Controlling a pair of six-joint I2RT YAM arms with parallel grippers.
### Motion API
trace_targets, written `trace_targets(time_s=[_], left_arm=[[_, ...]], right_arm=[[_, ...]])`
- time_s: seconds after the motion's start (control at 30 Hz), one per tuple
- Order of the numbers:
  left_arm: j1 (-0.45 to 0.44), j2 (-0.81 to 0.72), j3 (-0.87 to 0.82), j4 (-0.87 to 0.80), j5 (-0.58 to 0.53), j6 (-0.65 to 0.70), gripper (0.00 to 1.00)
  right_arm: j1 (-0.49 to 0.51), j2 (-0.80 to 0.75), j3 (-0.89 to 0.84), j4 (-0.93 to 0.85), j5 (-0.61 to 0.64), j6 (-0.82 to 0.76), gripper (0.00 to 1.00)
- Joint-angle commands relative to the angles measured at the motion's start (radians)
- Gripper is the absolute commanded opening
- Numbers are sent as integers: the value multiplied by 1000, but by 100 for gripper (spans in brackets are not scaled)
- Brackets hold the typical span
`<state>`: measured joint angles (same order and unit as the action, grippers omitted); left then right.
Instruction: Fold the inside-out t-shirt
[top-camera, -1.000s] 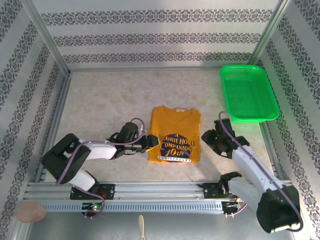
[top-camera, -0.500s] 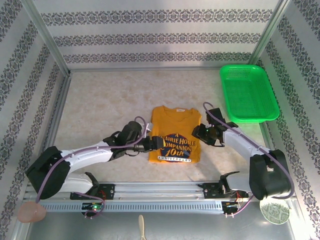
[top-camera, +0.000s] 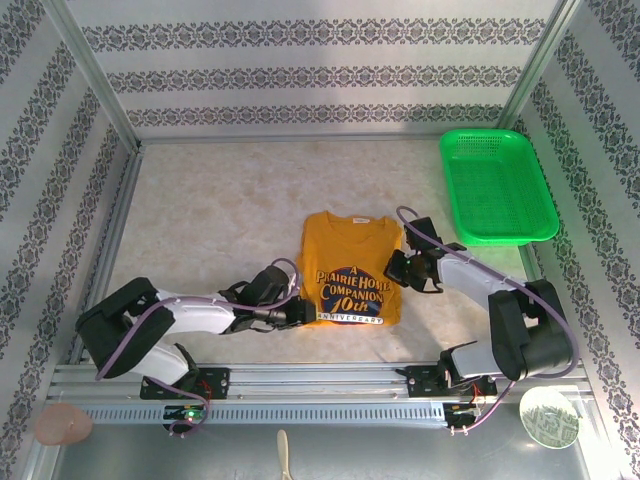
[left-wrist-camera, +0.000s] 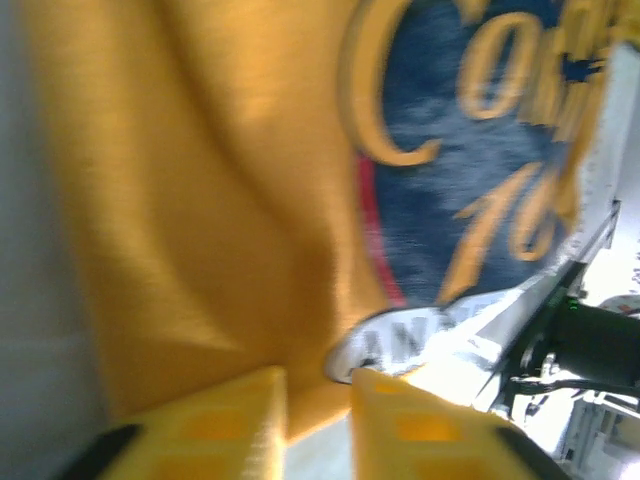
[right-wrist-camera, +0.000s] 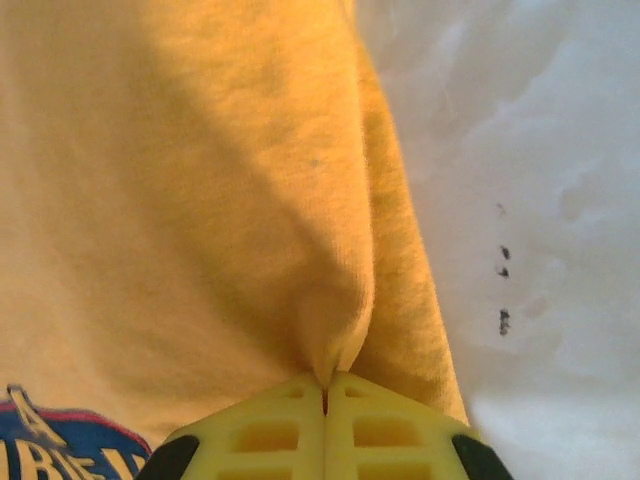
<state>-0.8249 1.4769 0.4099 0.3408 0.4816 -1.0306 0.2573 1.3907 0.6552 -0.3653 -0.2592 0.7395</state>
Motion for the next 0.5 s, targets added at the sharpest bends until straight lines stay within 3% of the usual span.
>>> trace_targets(time_s=[0.0, 0.03, 0.2, 0.23, 0.3, 0.33, 0.37, 0.47], left_arm=[[-12, 58, -39, 20, -4, 3, 6], [-12, 73, -48, 30, -3, 0, 0], [-12, 120, -72, 90, 1, -13, 0], [-12, 119, -72, 90, 3, -13, 0], [-11, 82, -58, 70, 4, -4, 0], [-11, 49, -47, 46, -1, 3, 0], [-10, 3, -22, 0, -10, 18, 5], [9, -140, 104, -228, -58, 108, 34]], right_arm=[[-17, -4, 48, -20, 7, -29, 0], [-23, -5, 52, -22, 10, -33, 0], [-29, 33, 63, -33, 15, -61, 0], [-30, 36, 63, -35, 16, -66, 8], [-39, 23, 76, -59, 27, -92, 38], [-45, 5, 84, -71, 34, -102, 43], [-55, -22, 94, -79, 43, -111, 49], [-93, -88, 142, -92, 55, -152, 60]])
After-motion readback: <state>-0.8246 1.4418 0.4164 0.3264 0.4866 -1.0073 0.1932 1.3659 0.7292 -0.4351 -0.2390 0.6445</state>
